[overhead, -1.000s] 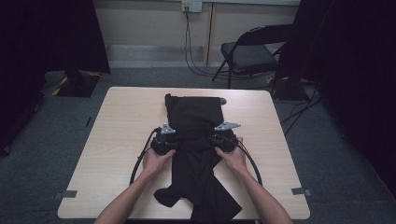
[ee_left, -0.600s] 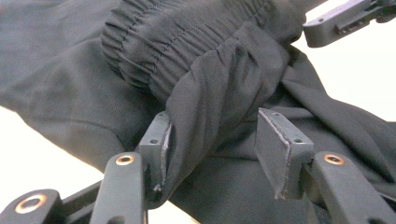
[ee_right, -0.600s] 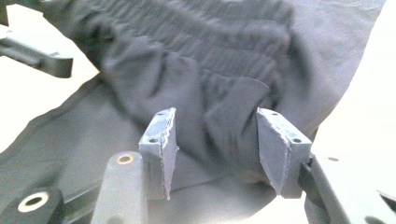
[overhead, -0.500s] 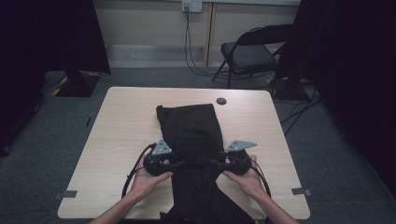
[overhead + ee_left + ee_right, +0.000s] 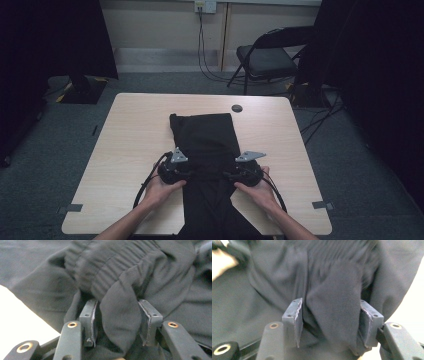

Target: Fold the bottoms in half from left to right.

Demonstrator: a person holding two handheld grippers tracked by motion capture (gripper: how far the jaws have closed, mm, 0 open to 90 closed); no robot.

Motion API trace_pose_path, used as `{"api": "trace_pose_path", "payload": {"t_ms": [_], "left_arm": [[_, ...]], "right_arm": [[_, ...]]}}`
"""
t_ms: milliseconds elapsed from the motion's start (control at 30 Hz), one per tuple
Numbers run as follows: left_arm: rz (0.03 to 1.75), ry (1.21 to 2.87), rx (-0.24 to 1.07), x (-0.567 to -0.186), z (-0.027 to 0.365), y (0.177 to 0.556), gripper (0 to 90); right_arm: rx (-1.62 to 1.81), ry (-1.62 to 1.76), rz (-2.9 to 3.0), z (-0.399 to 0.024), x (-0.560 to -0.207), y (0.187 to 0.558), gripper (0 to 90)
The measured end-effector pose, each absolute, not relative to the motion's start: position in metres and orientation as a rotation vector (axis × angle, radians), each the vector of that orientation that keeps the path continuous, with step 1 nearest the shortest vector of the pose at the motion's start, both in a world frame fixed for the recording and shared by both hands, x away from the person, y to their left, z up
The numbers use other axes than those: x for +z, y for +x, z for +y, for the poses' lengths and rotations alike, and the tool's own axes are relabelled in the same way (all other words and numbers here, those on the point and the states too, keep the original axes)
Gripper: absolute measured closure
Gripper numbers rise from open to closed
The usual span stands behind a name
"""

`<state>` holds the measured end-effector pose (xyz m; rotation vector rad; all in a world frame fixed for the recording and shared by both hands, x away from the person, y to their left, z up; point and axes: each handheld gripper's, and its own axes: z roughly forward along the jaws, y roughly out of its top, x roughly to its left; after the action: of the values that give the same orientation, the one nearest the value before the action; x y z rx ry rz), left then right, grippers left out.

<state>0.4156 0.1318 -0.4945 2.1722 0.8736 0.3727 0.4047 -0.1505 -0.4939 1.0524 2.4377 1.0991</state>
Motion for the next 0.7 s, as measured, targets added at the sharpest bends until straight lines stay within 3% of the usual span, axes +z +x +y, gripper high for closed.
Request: {"api": "trace_pose_path", "payload": {"t_ms": [267, 433, 500, 700], "left_arm": [[0.962, 2.075, 0.472, -0.501, 0.13, 0.469, 54.7], [1.0, 2.038, 0.461, -0.497, 0.134, 0.48, 47.3], [0.994, 2.011, 0.428, -0.489, 0.143, 0.475, 41.3], [0.959, 1.933, 0.463, -0.459, 0.172, 0.442, 38.7]], "right_arm": [[1.054, 1.108, 2.314, -0.141, -0.5, 0.45, 44.9], [1.071, 1.152, 2.282, -0.142, -0.5, 0.476, 40.1], [1.149, 1.186, 2.243, -0.15, -0.489, 0.474, 30.6], [1.248, 1.172, 2.21, -0.179, -0.456, 0.435, 30.5]]}}
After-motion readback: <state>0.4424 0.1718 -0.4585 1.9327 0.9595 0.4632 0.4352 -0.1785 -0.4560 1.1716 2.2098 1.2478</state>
